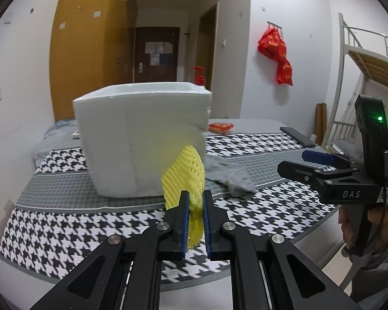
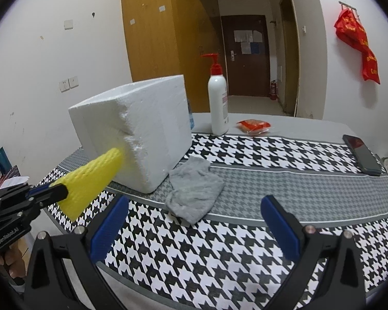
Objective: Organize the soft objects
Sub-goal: 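Reach the right gripper down to the grey cloth and pinch it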
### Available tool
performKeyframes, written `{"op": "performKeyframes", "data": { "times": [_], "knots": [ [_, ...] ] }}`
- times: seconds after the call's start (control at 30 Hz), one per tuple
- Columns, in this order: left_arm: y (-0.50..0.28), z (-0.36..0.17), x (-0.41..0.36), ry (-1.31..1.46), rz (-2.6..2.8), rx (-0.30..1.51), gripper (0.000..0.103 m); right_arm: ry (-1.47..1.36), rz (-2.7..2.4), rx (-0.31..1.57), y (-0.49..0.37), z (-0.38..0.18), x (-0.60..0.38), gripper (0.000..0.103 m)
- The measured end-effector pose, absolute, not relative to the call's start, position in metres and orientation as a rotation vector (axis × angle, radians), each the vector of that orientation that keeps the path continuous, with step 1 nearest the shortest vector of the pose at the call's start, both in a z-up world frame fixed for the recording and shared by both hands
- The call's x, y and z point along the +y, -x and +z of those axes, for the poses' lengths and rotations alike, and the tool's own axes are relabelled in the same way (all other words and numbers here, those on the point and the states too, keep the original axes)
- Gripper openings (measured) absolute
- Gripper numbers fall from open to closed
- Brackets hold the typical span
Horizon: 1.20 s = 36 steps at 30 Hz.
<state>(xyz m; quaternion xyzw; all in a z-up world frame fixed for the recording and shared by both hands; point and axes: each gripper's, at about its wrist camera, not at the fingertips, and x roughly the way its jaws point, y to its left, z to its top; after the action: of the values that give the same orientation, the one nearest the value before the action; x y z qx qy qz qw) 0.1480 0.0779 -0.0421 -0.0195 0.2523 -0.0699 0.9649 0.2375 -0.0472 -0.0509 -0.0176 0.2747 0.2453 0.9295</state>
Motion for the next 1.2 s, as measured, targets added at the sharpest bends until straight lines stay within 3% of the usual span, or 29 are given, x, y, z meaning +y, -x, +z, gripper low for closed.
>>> {"op": "performKeyframes", "data": {
  "times": [1.2],
  "knots": [
    [-0.151,-0.057,0.127,0.111,-0.021,0.534,0.01,0.202,0.441,0.761,-0.303,-0.081,0.015,0.103]
  ]
}}
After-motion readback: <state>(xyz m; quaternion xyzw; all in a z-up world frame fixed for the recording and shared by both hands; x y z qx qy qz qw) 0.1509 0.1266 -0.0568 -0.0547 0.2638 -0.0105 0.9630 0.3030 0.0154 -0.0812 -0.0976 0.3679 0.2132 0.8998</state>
